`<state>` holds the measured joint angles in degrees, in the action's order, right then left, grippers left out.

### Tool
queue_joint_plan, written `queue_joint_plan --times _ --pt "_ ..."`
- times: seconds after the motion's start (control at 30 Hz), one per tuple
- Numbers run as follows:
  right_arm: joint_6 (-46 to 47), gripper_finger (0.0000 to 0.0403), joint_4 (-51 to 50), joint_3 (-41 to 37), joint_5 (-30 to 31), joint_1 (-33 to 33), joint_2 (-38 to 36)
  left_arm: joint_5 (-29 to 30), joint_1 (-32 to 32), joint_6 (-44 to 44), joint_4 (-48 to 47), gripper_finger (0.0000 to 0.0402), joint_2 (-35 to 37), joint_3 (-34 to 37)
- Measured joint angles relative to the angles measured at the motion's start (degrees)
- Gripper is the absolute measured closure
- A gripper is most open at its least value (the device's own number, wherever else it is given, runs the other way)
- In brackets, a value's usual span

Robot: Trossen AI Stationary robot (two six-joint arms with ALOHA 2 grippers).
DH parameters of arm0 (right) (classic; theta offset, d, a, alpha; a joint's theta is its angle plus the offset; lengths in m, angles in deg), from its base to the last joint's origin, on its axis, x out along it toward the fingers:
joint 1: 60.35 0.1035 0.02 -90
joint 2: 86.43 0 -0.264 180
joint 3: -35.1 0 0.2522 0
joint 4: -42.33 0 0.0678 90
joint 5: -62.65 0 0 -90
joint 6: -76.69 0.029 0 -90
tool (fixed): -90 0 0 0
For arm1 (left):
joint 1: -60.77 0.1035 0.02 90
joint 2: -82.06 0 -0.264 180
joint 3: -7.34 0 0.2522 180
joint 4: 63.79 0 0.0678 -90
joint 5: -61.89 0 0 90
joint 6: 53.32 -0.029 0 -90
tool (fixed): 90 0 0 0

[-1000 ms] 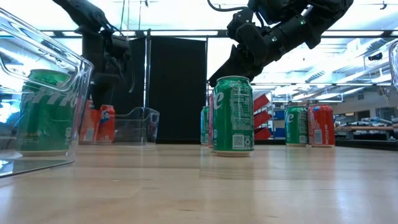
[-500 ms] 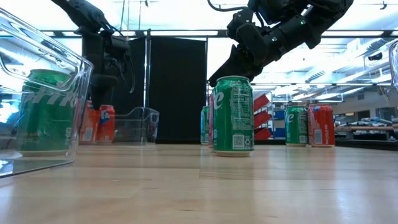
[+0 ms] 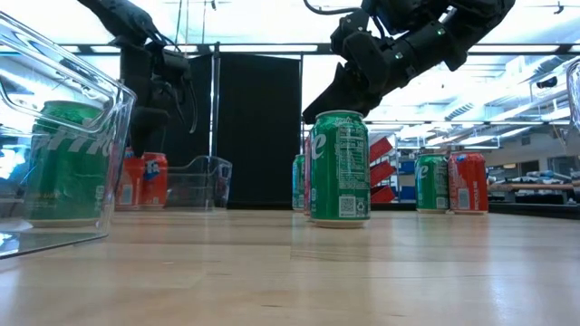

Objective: Sort soda cans
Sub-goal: Put the orange soda can into the top left transparent bin, then put the green soda can into the bottom left transparent bin

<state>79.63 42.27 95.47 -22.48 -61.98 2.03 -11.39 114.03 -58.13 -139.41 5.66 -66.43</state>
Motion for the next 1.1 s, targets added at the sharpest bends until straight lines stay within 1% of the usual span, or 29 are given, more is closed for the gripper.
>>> queue_joint_plan --times 0.2,0.3,0.4,0.5,0.6,0.7,0.87,0.97,1.1 --pt "0.0 0.0297 0.6 0.0 0.0 0.0 0.0 0.2 0.0 -1.8 -0.4 0.0062 0.0 -5.6" --pt "0.0 0.0297 0.7 0.0 0.0 0.0 0.0 0.0 -0.3 -2.3 -2.8 0.0062 0.0 -9.3" --pt "-0.1 0.0297 0.7 0.0 0.0 0.0 0.0 -1.9 -1.8 -2.3 -5.9 0.0068 0.0 -12.5" --pt "-0.1 0.0297 0.8 0.0 0.0 0.0 0.0 -5.1 -5.1 -2.5 -8.9 0.0089 0.7 -14.5" --pt "-0.1 0.0297 0.8 0.0 0.0 0.0 0.0 -7.9 -11.2 -2.5 -11.1 0.0125 2.2 -15.1" --pt "-0.1 0.0297 0.8 0.0 0.0 0.0 0.0 -10.4 -18.6 -1.8 -16.0 0.0167 3.6 -15.1" --pt "-0.1 0.0297 0.8 0.0 0.0 0.0 0.0 -12.3 -32.7 5.6 -22.1 0.0226 5.3 -15.1" --pt "-0.1 0.0297 0.8 0.0 0.0 0.0 0.0 -15.4 -41.0 11.0 -23.4 0.0244 5.3 -15.1" --pt "0.0 0.0297 0.5 0.0 0.0 0.0 0.0 -19.8 -50.9 17.5 -22.1 0.0254 4.8 -15.0"
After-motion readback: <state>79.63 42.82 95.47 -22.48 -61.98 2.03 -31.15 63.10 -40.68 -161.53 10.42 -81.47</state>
